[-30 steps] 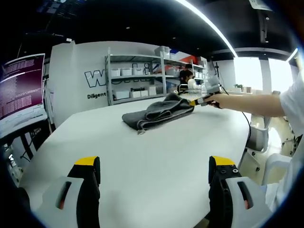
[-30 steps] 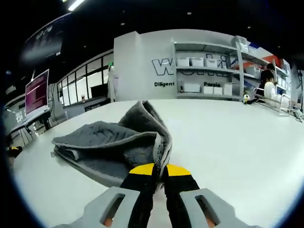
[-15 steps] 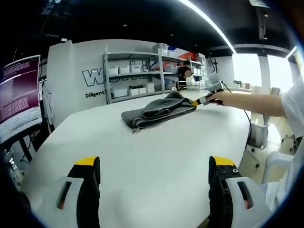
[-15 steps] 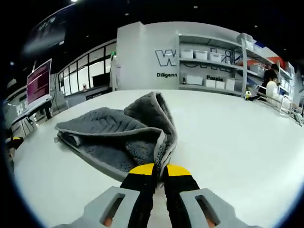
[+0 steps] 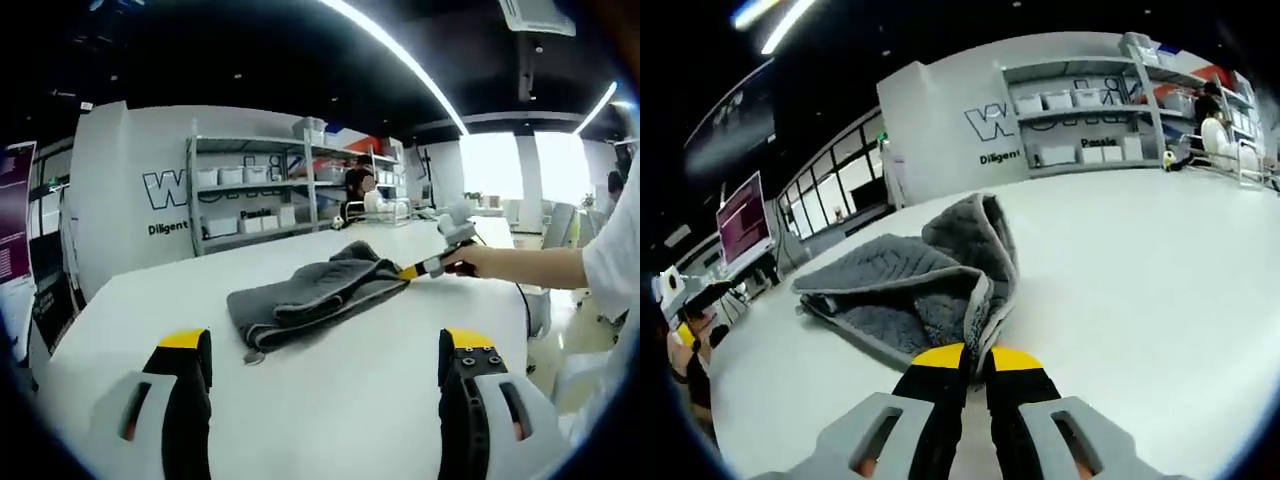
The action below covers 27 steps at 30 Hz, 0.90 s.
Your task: Open the folded towel by lifting each exposed corner and separating the folded layers until the towel lies flat within the target outline without major curled edges
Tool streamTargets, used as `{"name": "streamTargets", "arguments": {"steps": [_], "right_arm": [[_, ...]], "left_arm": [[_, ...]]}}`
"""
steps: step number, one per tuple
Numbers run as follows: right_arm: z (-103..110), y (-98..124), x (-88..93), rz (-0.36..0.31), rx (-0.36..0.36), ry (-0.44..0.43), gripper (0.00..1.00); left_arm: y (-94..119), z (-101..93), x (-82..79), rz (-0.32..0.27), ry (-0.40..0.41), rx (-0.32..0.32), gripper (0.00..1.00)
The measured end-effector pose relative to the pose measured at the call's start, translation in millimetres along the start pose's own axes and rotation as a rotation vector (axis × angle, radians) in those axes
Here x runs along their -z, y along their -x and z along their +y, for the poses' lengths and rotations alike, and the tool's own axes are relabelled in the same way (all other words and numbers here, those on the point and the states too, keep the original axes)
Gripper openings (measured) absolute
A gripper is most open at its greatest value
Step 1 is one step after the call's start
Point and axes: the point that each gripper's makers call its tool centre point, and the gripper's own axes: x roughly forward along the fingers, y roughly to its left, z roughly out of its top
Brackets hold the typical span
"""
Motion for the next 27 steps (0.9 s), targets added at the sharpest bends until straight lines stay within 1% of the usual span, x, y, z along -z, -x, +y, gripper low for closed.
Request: {"name": "streamTargets", "arguments": {"steps": [2, 4, 5, 7, 9, 11, 13, 14, 15, 16, 17, 18, 19, 20, 22, 23, 24, 25, 27], "right_arm": [[1.9, 5.7, 3.7, -0.005, -0.015, 0.002, 0.04], [7.1, 15.0, 10.0, -0.012, -0.03, 0.004, 0.04], [6.1, 18.0, 11.5, -0.016, -0.036, 0.001, 0.04], [8.9, 25.9, 15.0, -0.018, -0.045, 0.001, 0.04], [12.6, 33.4, 19.1, -0.018, -0.045, 0.019, 0.04], [16.4, 39.5, 23.1, -0.022, -0.041, 0.037, 0.04], [20.8, 46.4, 27.4, -0.025, -0.04, 0.057, 0.04], [22.3, 49.3, 29.3, -0.028, -0.036, 0.061, 0.04], [24.4, 52.2, 31.1, -0.029, -0.034, 0.066, 0.04], [25.7, 53.9, 31.8, -0.029, -0.035, 0.067, 0.04], [28.3, 56.3, 33.4, -0.025, -0.035, 0.075, 0.04], [30.0, 58.2, 34.8, -0.023, -0.034, 0.084, 0.04], [31.2, 59.5, 35.9, -0.02, -0.034, 0.091, 0.04], [31.7, 61.2, 36.6, -0.019, -0.036, 0.092, 0.04], [33.2, 64.1, 38.4, -0.016, -0.043, 0.083, 0.04], [33.9, 65.6, 39.5, -0.016, -0.046, 0.079, 0.04], [34.3, 66.9, 40.3, -0.016, -0.049, 0.074, 0.04], [34.8, 68.3, 41.0, -0.016, -0.053, 0.067, 0.04], [36.8, 70.4, 42.0, -0.016, -0.057, 0.059, 0.04]], "left_arm": [[-15.9, 2.4, -2.0, -0.01, 0.003, 0.008, 0.93], [-30.4, 3.3, -2.7, -0.019, -0.007, 0.011, 0.93], [-37.2, 4.3, -2.0, -0.015, -0.02, 0.007, 0.93], [-47.5, 5.8, 1.3, 0.004, -0.054, -0.003, 0.93], [-58.4, 4.8, 3.7, 0.021, -0.096, -0.008, 0.92], [-68.9, 2.3, 0.9, 0.003, -0.141, -0.013, 0.92], [-79.6, -1.5, -2.6, -0.02, -0.205, -0.011, 0.9], [-84.2, -2.8, -2.9, -0.023, -0.248, -0.02, 0.87], [-90.5, -4.2, -2.8, -0.022, -0.333, -0.034, 0.83], [-93.5, -4.4, -2.4, -0.017, -0.392, -0.043, 0.76], [-100.3, -4.9, -0.2, 0.005, -0.534, -0.064, 0.72], [-104.5, -4.9, 1.7, 0.027, -0.64, -0.081, 0.68], [-107.7, -4.9, 4.2, 0.053, -0.714, -0.095, 0.62], [-110.6, -7.7, 6.3, 0.067, -0.774, -0.089, 0.57], [-114.9, -14.2, 5.0, 0.059, -0.887, -0.073, 0.51], [-117.0, -17.0, 5.7, 0.064, -0.946, -0.066, 0.5], [-118.0, -18.2, 6.6, 0.07, -0.983, -0.065, 0.48], [-120.1, -20.4, 10.1, 0.087, -1.044, -0.051, 0.45], [-123.9, -23.3, 17.1, 0.115, -1.109, -0.027, 0.37]]}}
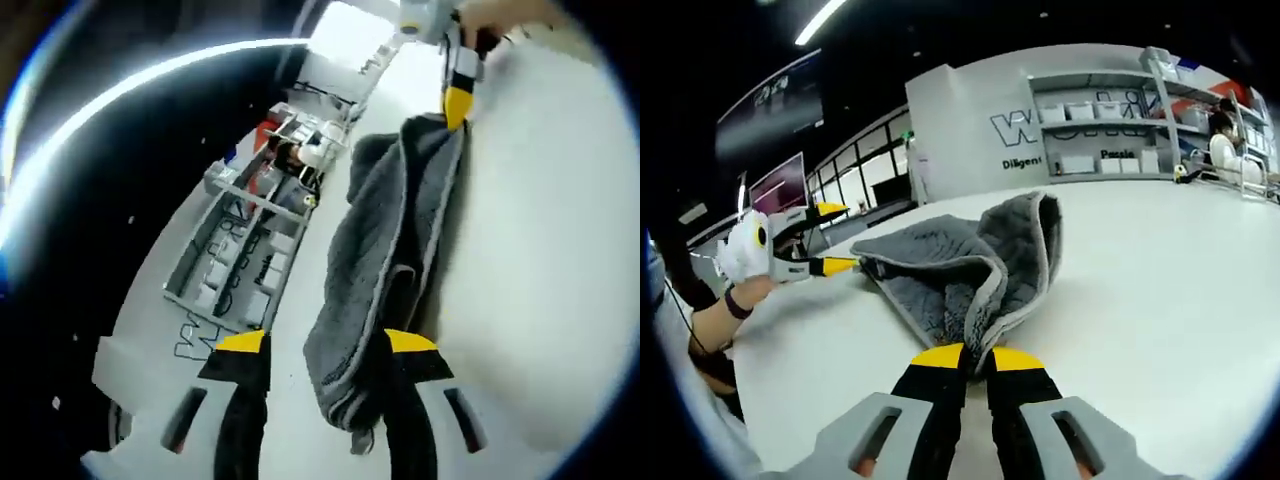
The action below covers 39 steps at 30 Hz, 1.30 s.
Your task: Open the folded towel by lifting each exposed corner and separating the folded layers until the towel lies flat within the target outline without major curled edges
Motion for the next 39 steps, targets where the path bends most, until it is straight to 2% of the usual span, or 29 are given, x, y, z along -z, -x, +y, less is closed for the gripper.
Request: {"name": "streamTargets", "arguments": {"steps": [1, 5, 8, 13, 15, 17, 20, 23, 27, 29, 31, 35, 39], "right_arm": [[1.1, 0.7, 0.5, 0.0, 0.0, 0.001, 0.04], [4.6, 6.4, 2.9, 0.007, 0.0, 0.026, 0.05], [5.4, 10.6, 4.9, 0.006, -0.001, 0.029, 0.05], [5.1, 16.5, 7.5, -0.005, -0.012, 0.003, 0.05], [4.8, 19.3, 8.4, -0.008, -0.017, 0.002, 0.05], [4.2, 20.5, 9.0, -0.011, -0.018, 0.0, 0.05], [5.0, 22.6, 9.6, -0.016, -0.026, -0.003, 0.05], [6.8, 25.6, 11.1, -0.018, -0.031, 0.037, 0.07], [8.6, 31.3, 18.6, 0.01, -0.028, 0.116, 0.12], [10.2, 34.9, 21.3, 0.007, -0.033, 0.137, 0.18], [10.4, 37.9, 23.3, 0.007, -0.027, 0.149, 0.24], [14.3, 44.4, 19.1, -0.026, -0.03, 0.145, 0.25], [16.4, 48.8, 11.4, -0.053, -0.019, 0.137, 0.26]], "left_arm": [[-2.0, -2.8, 0.9, 0.006, -0.029, 0.015, 0.32], [-9.7, -16.9, -2.8, -0.003, -0.174, 0.065, 0.31], [-14.0, -21.6, -2.6, -0.005, -0.248, 0.086, 0.22], [-16.1, -20.5, -5.8, -0.009, -0.282, 0.1, 0.15], [-13.2, -22.3, -4.2, -0.02, -0.362, 0.12, 0.09], [-11.7, -21.8, -0.6, -0.007, -0.381, 0.12, 0.05], [-8.9, -20.4, 1.5, -0.007, -0.359, 0.144, 0.03], [-5.8, -19.7, -2.8, -0.018, -0.279, 0.179, 0.03], [-4.0, -11.2, -12.1, -0.037, -0.209, 0.19, 0.03], [-2.2, -7.0, -21.1, -0.058, -0.13, 0.202, 0.02], [-0.9, -2.5, -29.1, -0.078, -0.013, 0.226, 0.02], [-1.9, 9.3, -39.1, -0.089, 0.224, 0.259, 0.02], [-5.3, 22.9, -37.4, -0.073, 0.467, 0.268, 0.02]]}}
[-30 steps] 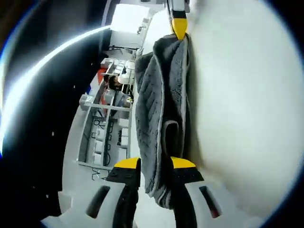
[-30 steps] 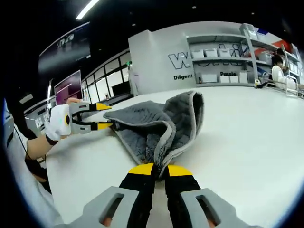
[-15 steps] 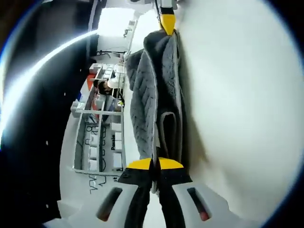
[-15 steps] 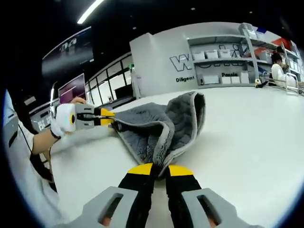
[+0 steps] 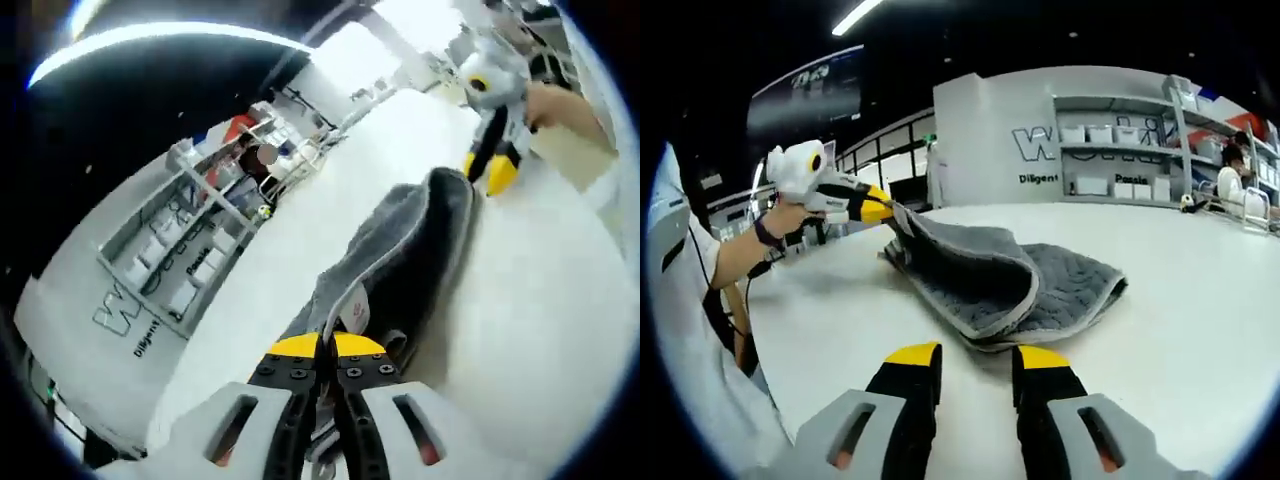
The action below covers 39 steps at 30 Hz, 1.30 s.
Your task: Open the folded towel by lifting each exposed corner and separating the folded layers until the towel lies flat within the target outline without major curled edges
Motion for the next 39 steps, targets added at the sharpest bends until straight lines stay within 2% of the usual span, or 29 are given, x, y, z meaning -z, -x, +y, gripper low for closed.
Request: {"name": "streamTargets", "arguments": {"steps": [2, 3, 6, 9, 10, 12, 17, 23, 27, 39], "right_arm": [[0.1, 1.8, -4.5, -0.013, 0.011, 0.01, 0.26], [0.2, 2.2, -5.4, -0.016, 0.013, 0.012, 0.27], [0.6, 5.6, -17.7, -0.063, 0.039, 0.042, 0.27], [3.5, 7.1, -23.2, -0.086, 0.041, 0.053, 0.27], [5.3, 7.1, -25.6, -0.096, 0.041, 0.064, 0.27], [5.8, 6.8, -27.3, -0.104, 0.045, 0.074, 0.27], [4.5, 2.5, -24.3, -0.093, 0.062, 0.095, 0.26], [3.1, -1.3, -20.1, -0.07, 0.065, 0.107, 0.25], [2.7, -1.6, -20.6, -0.07, 0.066, 0.11, 0.25], [0.2, -3.9, -15.4, -0.052, 0.079, 0.108, 0.24]], "left_arm": [[0.1, 10.9, 1.4, -0.002, 0.132, -0.005, 0.02], [0.2, 12.6, 1.7, -0.003, 0.151, -0.007, 0.02], [0.6, 28.1, 3.8, -0.029, 0.328, -0.016, 0.02], [2.3, 39.8, 4.7, -0.068, 0.425, -0.023, 0.02], [4.5, 47.3, 7.3, -0.079, 0.479, -0.034, 0.02], [7.8, 56.5, 9.2, -0.094, 0.513, -0.06, 0.02], [20.4, 82.9, 16.7, -0.113, 0.558, -0.157, 0.02], [34.6, 104.3, 24.7, -0.112, 0.561, -0.255, 0.02], [46.5, 116.9, 36.0, -0.091, 0.557, -0.321, 0.02], [83.8, 142.7, 75.2, -0.015, 0.528, -0.459, 0.02]]}}
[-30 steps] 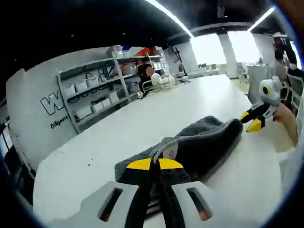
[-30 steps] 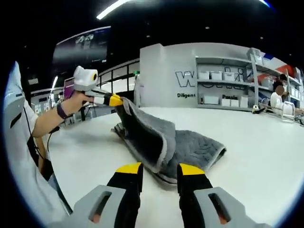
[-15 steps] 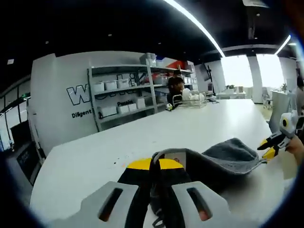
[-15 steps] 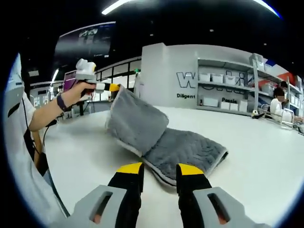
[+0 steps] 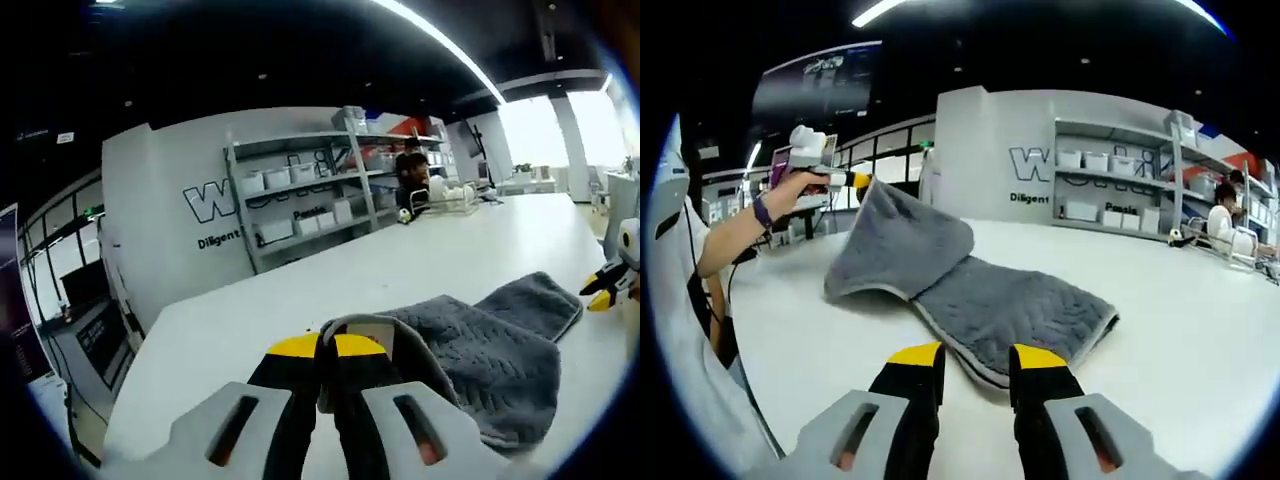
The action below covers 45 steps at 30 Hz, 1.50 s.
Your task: Open the folded towel by lifting each exposed corner and separating the folded layers until the towel lies flat within the target outline without major curled edges
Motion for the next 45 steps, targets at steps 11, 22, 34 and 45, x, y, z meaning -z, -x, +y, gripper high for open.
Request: {"name": "streamTargets", "arguments": {"steps": [11, 22, 34, 45], "right_arm": [[4.6, -5.6, 1.7, 0.012, -0.005, 0.012, 0.23], [7.6, -9.8, 1.7, 0.019, -0.008, 0.019, 0.23], [8.9, -13.7, 1.7, 0.031, -0.012, 0.024, 0.23], [11.2, -18.1, 0.9, 0.039, -0.022, 0.037, 0.23]], "left_arm": [[23.9, 45.6, 19.4, 0.055, -0.067, -0.128, 0.02], [44.5, 71.3, 37.7, 0.118, -0.149, -0.206, 0.02], [74.5, 101.7, 54.8, 0.2, -0.226, -0.312, 0.02], [102.7, 132.3, 72.8, 0.255, -0.232, -0.396, 0.02]]}}
